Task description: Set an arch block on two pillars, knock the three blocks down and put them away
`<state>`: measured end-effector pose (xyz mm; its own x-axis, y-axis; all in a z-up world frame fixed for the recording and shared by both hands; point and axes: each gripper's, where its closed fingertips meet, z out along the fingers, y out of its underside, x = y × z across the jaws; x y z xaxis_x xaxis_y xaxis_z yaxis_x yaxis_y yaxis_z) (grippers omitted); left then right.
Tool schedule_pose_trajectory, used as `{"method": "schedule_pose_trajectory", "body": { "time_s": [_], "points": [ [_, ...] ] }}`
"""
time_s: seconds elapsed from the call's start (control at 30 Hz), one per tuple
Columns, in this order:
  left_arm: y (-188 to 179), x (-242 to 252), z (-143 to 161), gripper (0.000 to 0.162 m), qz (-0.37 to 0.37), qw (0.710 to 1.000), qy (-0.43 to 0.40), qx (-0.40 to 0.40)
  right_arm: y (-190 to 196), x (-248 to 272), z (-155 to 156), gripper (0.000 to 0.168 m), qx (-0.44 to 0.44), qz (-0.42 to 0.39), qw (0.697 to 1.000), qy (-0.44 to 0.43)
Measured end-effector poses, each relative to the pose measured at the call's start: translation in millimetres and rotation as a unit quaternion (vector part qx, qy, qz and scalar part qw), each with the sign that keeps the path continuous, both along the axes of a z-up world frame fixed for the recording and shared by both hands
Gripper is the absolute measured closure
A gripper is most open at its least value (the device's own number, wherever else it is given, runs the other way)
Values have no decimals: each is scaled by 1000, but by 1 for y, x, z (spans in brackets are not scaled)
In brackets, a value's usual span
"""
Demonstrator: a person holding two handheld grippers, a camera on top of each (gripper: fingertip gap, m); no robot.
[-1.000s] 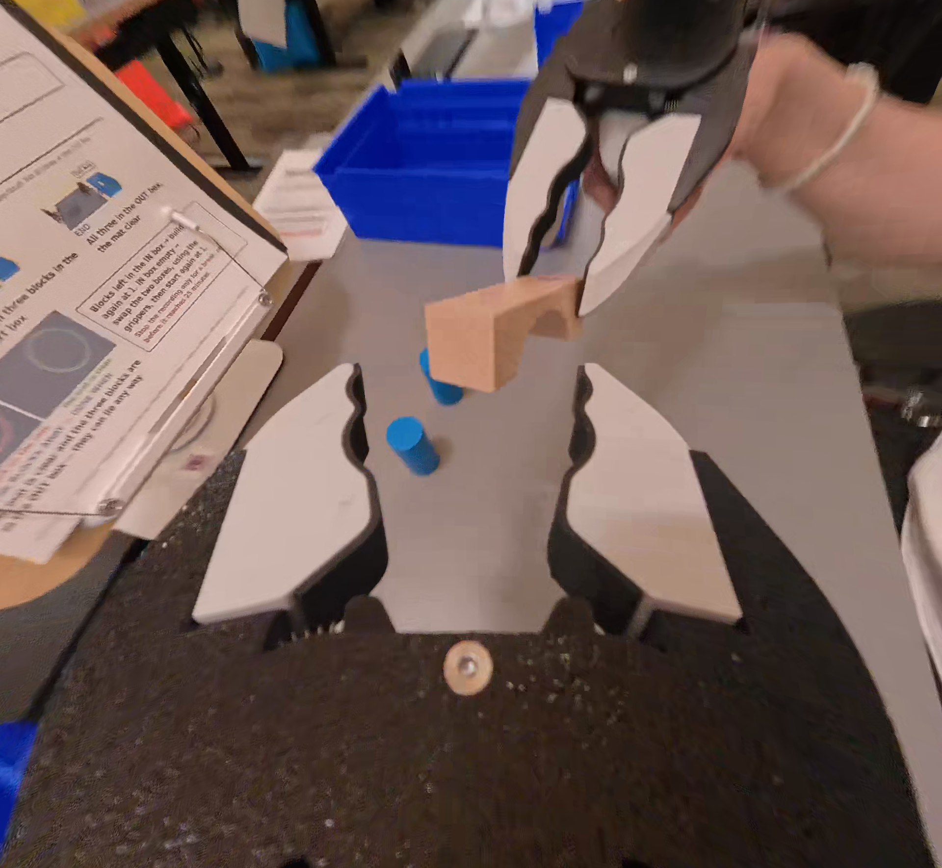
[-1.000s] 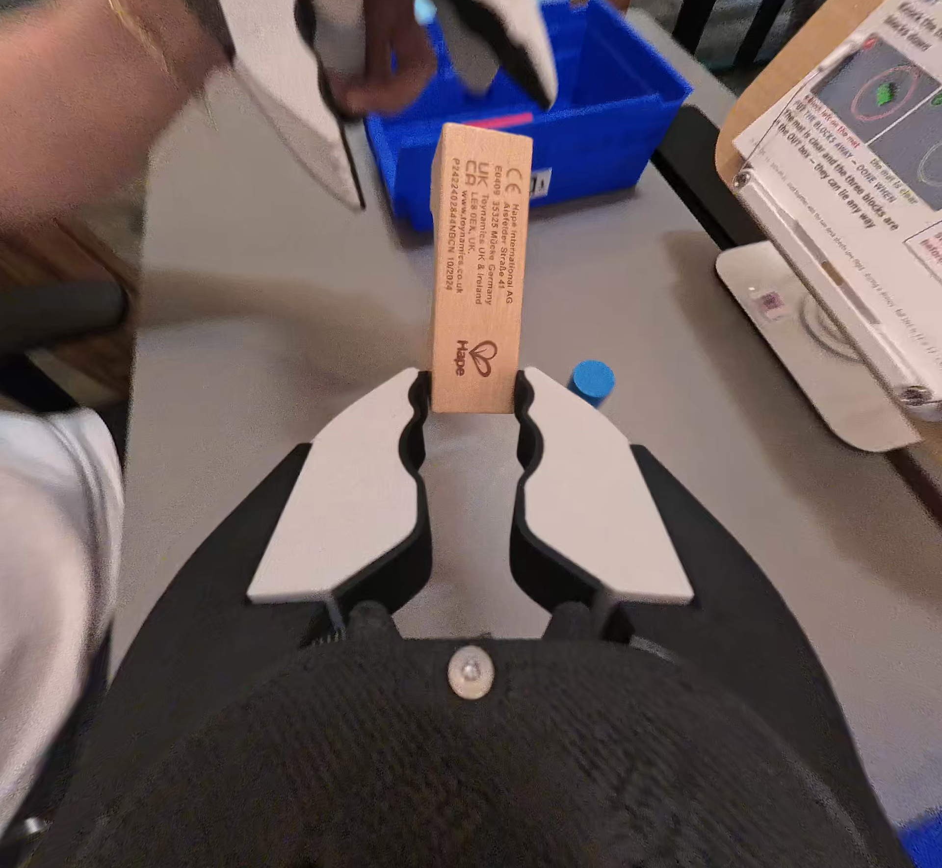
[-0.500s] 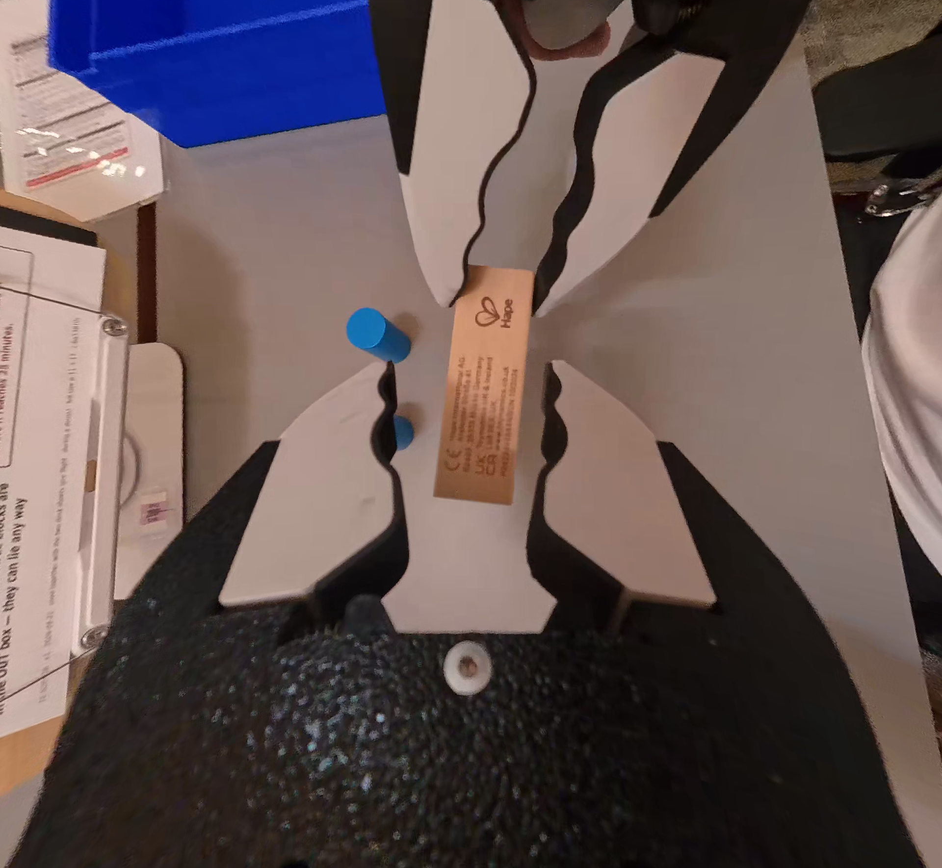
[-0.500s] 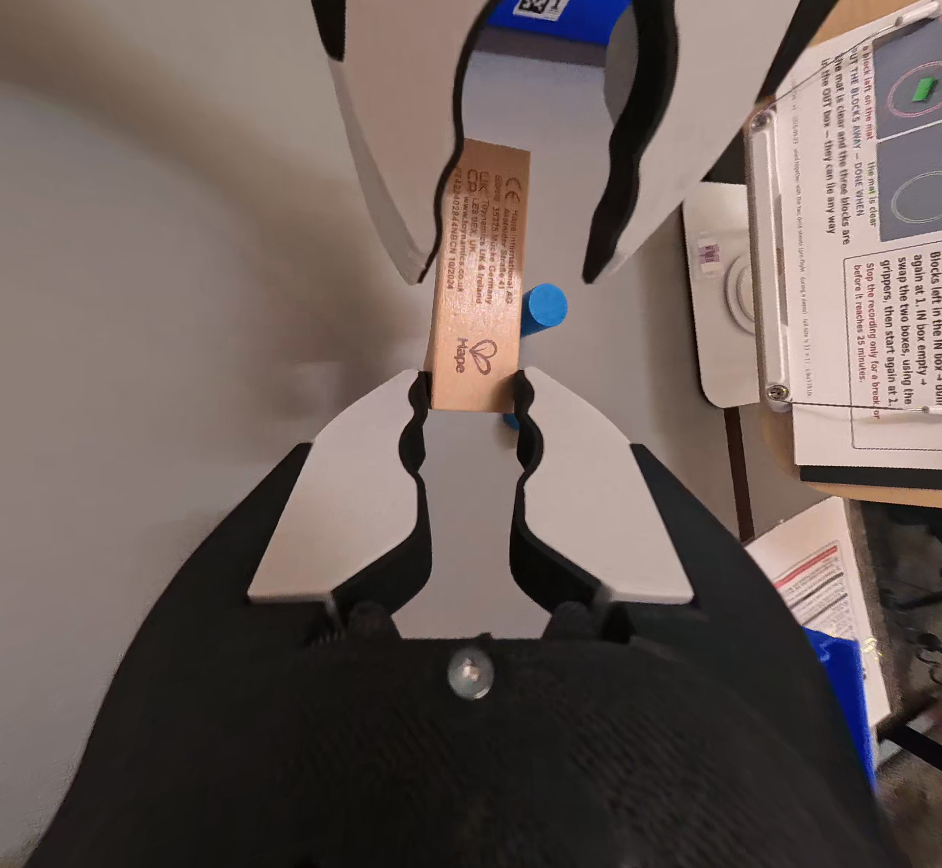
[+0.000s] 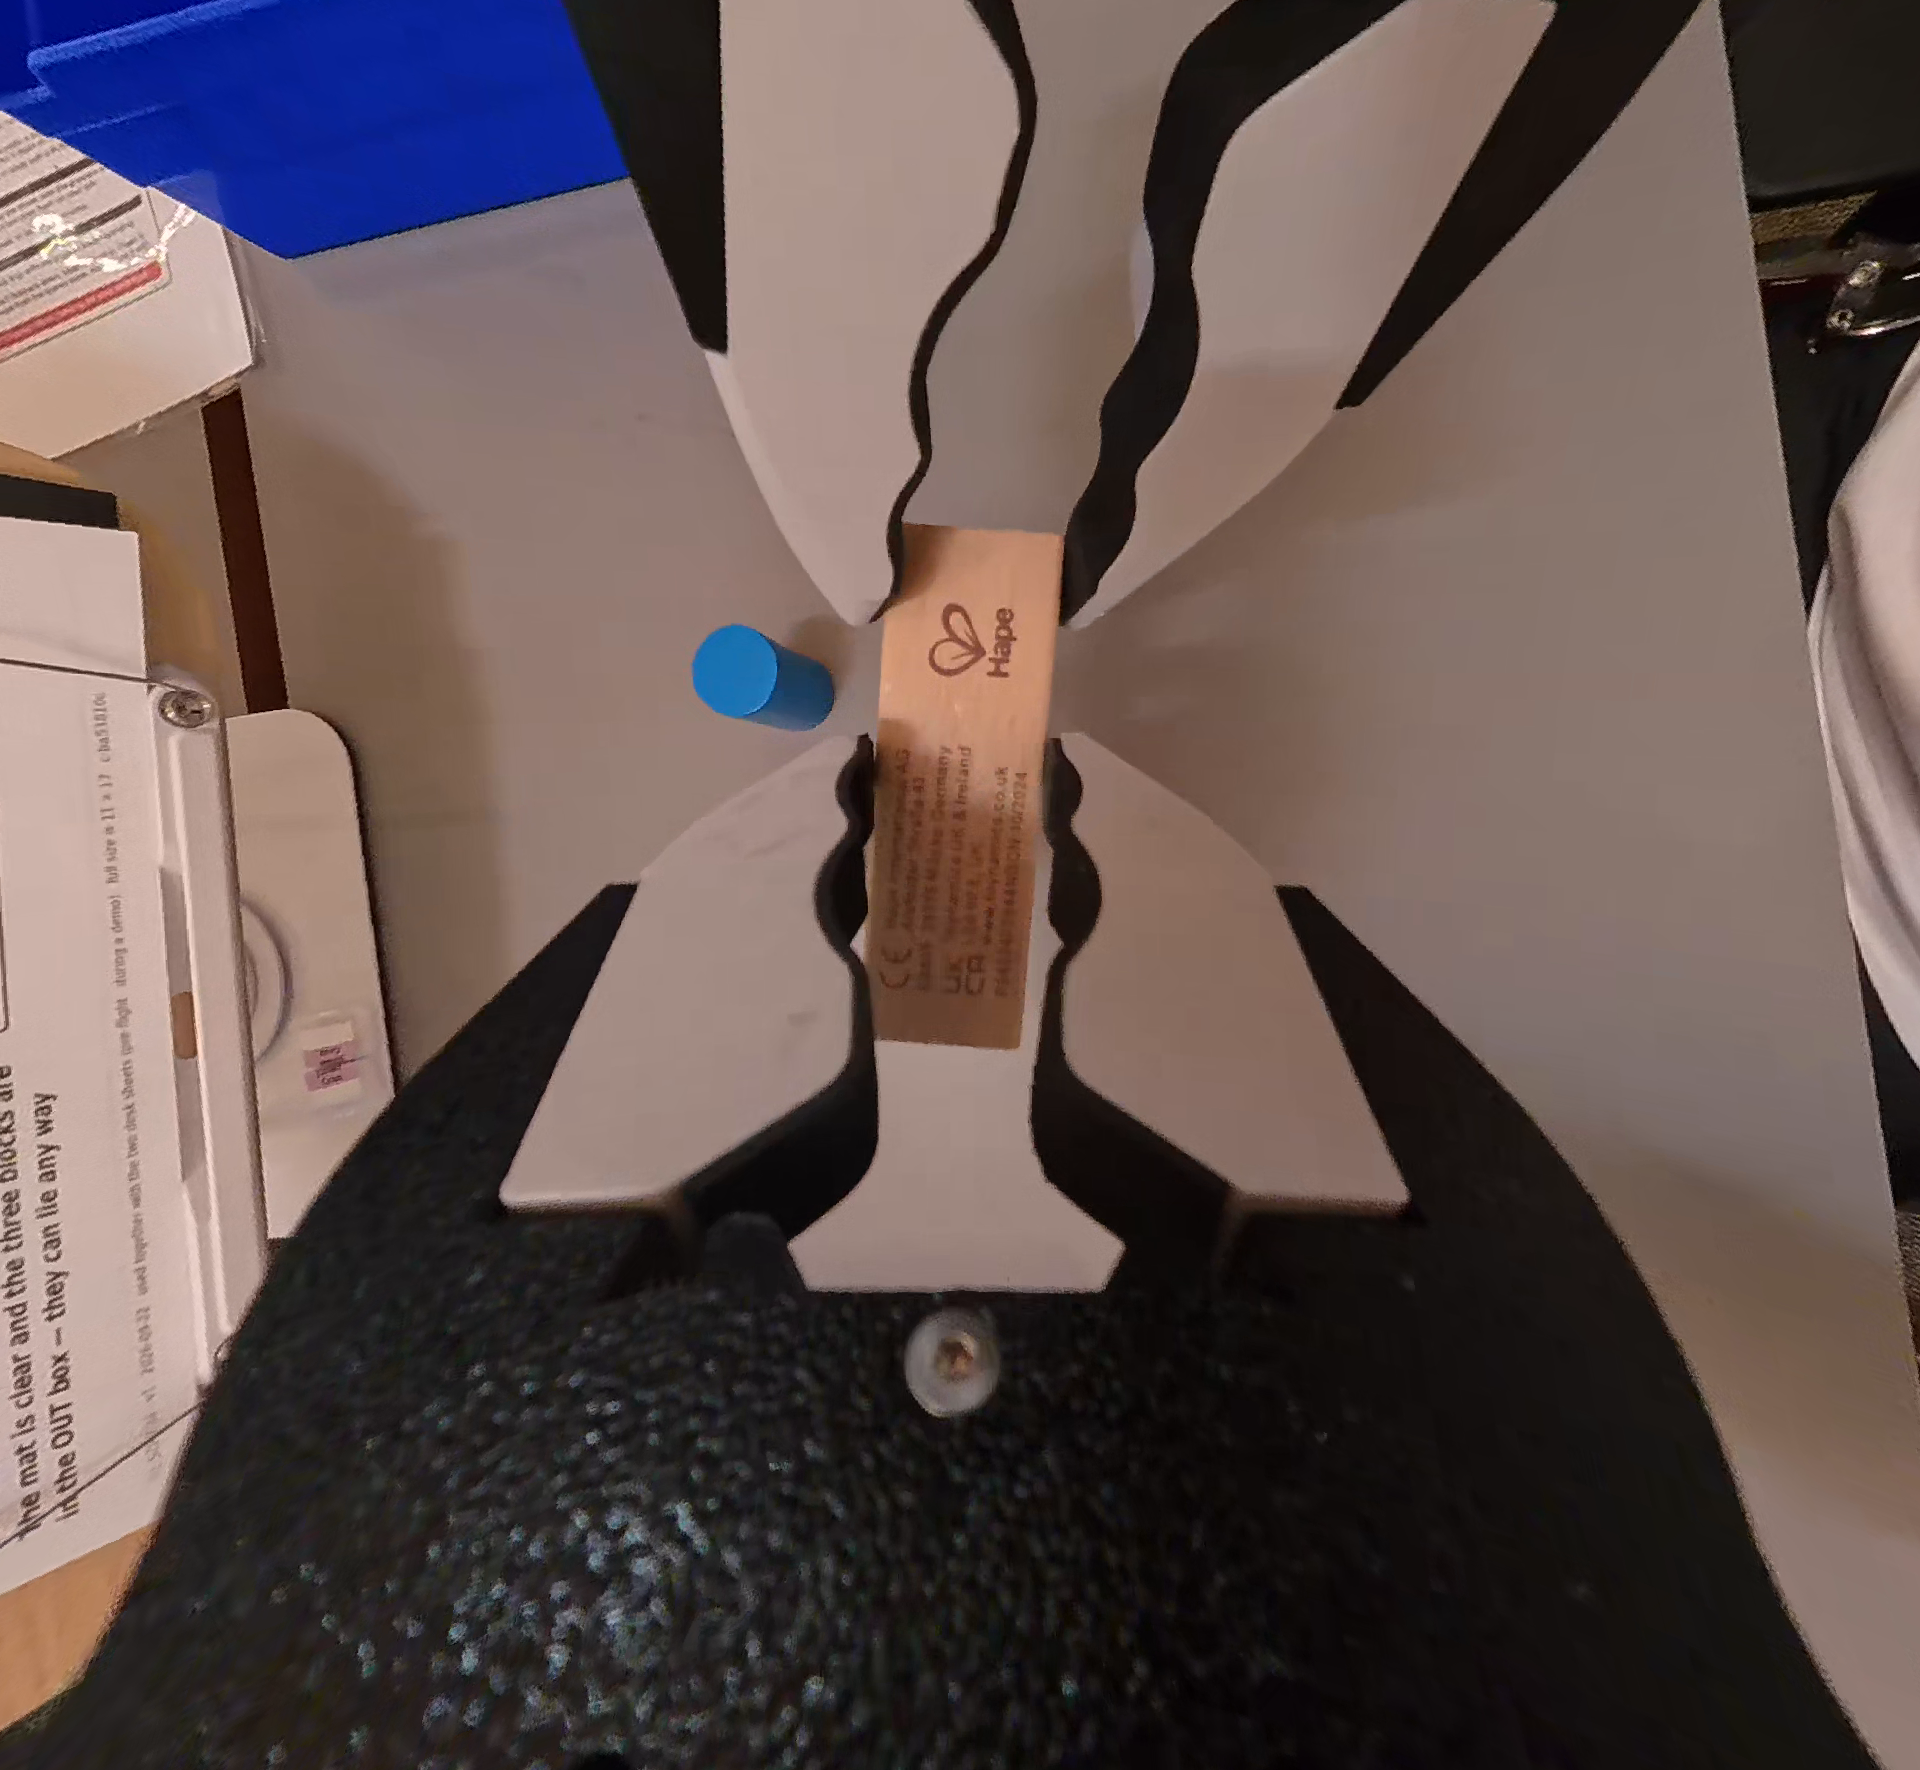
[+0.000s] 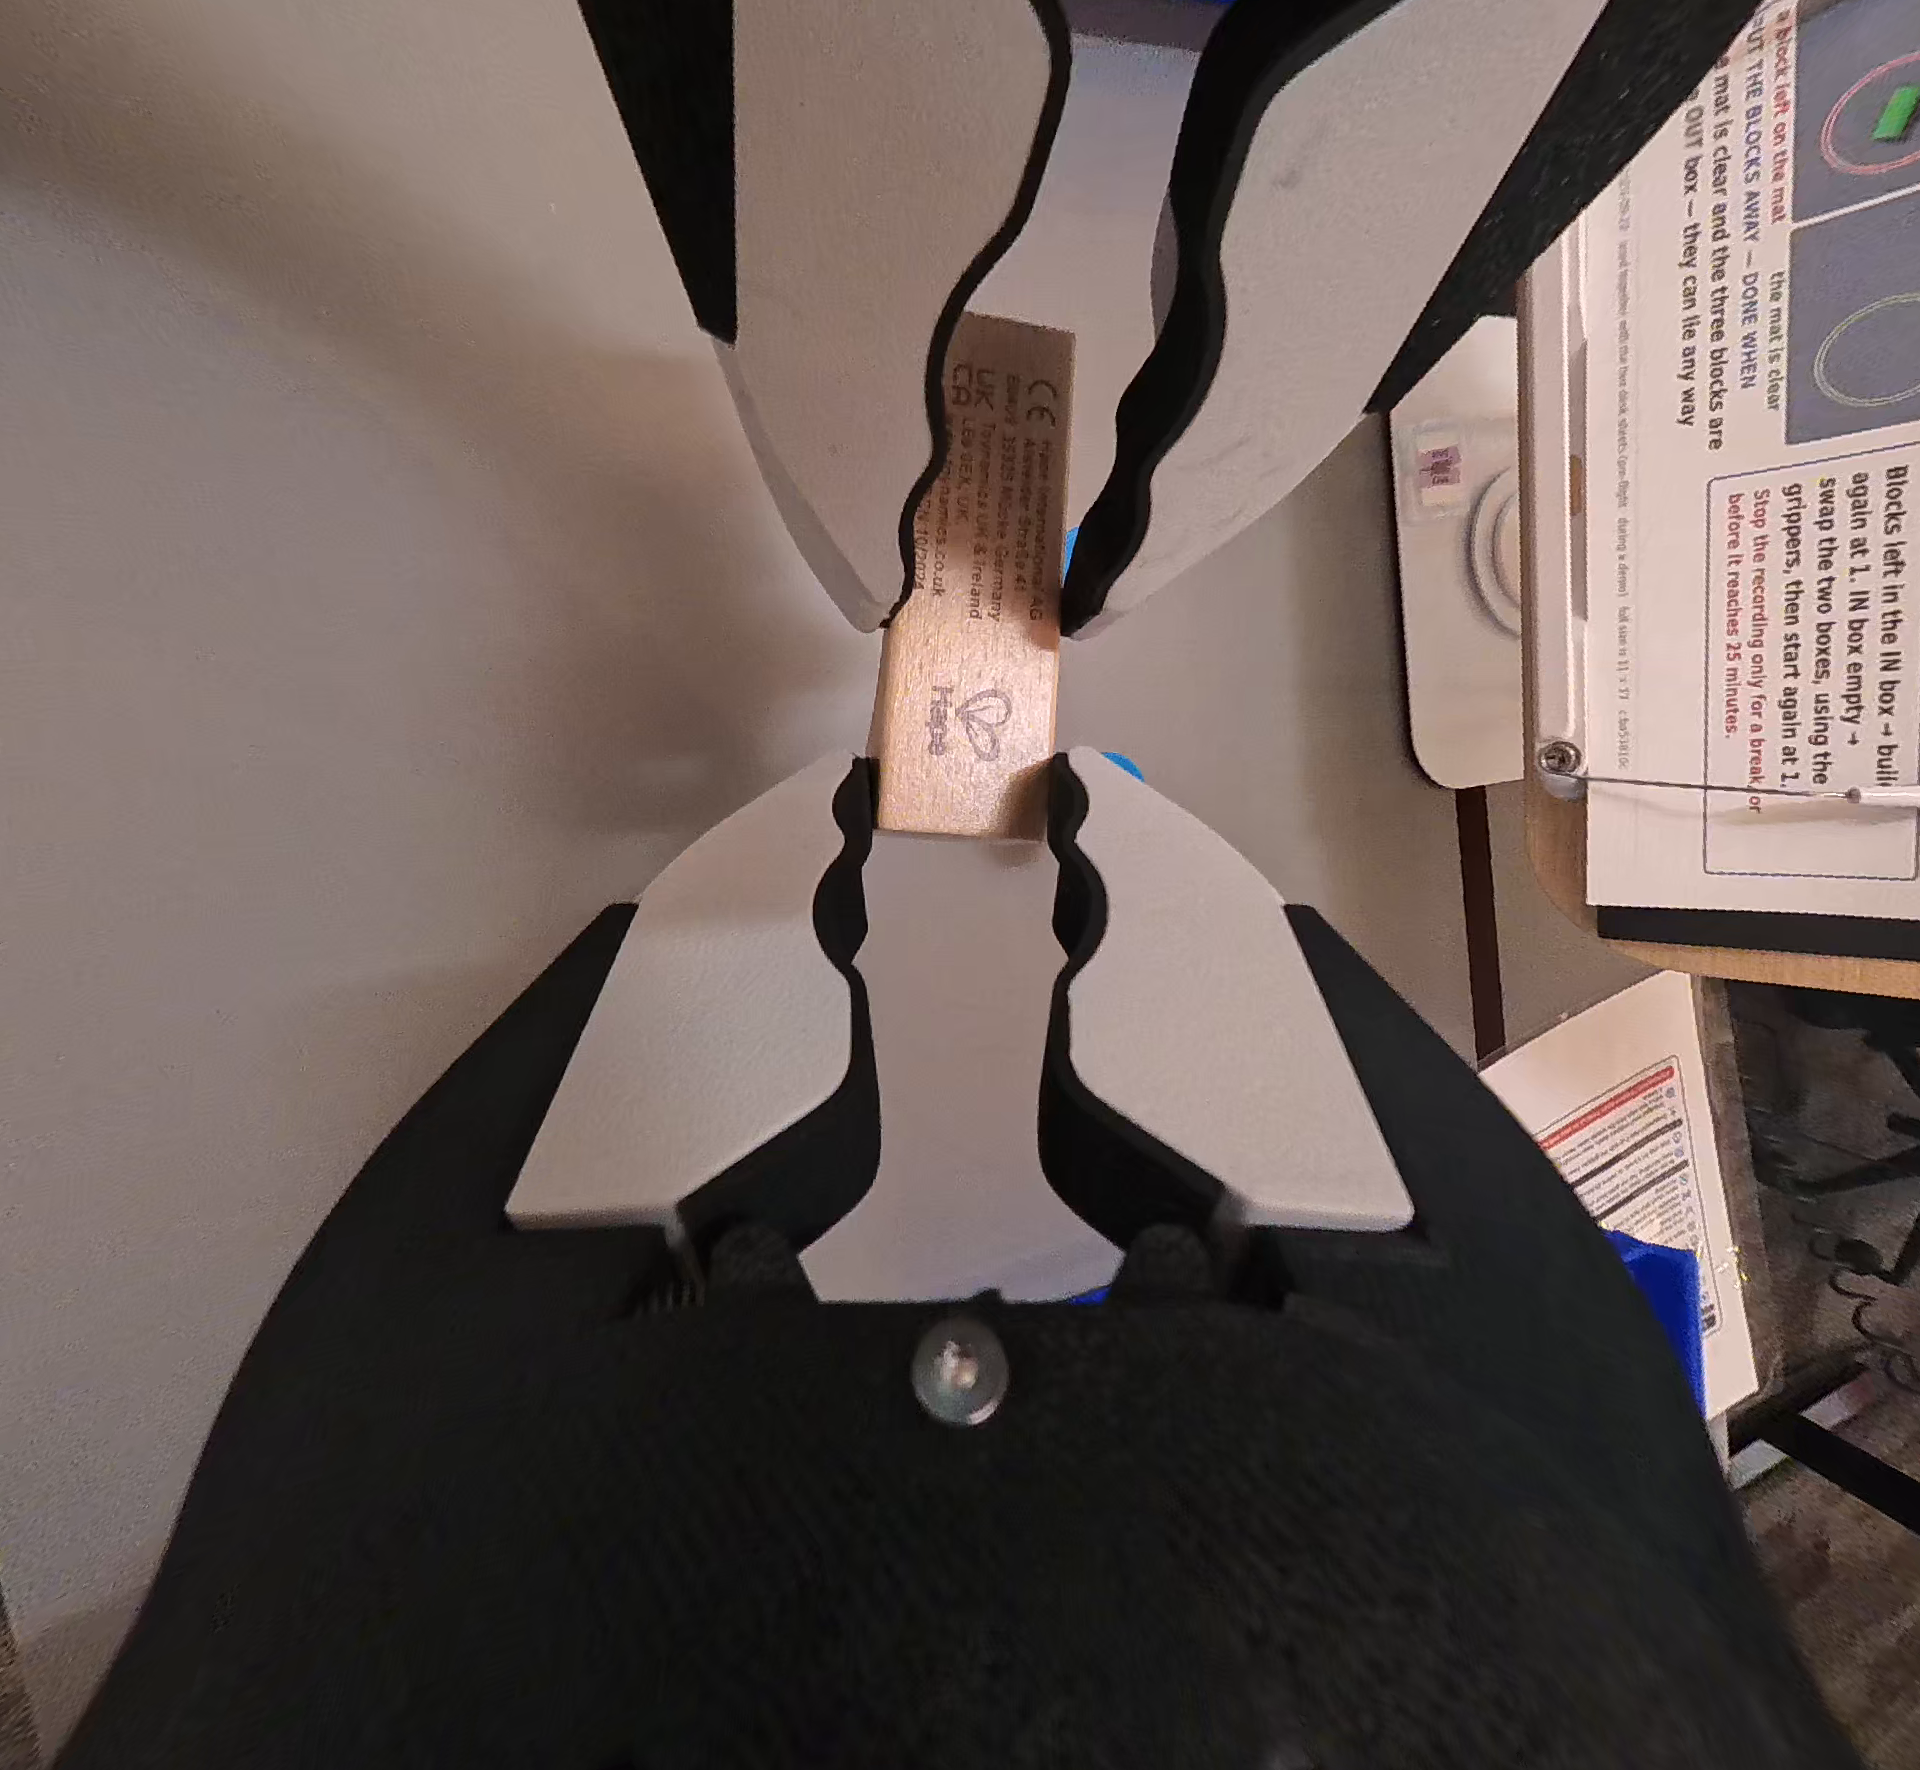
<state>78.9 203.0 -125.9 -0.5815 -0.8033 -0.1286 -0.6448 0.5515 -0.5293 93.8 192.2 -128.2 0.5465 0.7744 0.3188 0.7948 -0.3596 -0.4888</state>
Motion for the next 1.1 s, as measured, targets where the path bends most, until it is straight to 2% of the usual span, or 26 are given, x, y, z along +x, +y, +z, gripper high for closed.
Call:
{"method": "schedule_pose_trajectory", "body": {
  "time_s": [0.03,0.27,0.33,0.47,0.6,0.7,0.73,0.83,1.1],
  "points": [
    [0,1,-1,132,0,1000,1,-3,0,1,0,135,-2,1,1000,0],
    [7,11,-4,131,6,1000,-22,-3,7,10,-2,135,30,-6,999,13],
    [10,13,-2,126,4,999,-36,-5,10,12,-1,135,44,-12,998,35],
    [24,14,-5,127,13,999,-33,5,7,24,6,113,72,-39,993,85],
    [38,19,-7,130,27,999,-25,-13,-6,34,9,93,99,-85,975,180],
    [52,27,-18,126,41,999,-12,-14,-17,38,4,92,135,-114,951,252],
    [56,30,-23,131,45,999,-7,-16,-21,40,-1,91,140,-127,945,266],
    [64,40,-40,131,56,998,7,-16,-31,45,-16,91,151,-156,932,291],
    [72,51,-71,132,60,997,42,10,-48,46,-37,91,140,-168,923,318]
  ]
}}
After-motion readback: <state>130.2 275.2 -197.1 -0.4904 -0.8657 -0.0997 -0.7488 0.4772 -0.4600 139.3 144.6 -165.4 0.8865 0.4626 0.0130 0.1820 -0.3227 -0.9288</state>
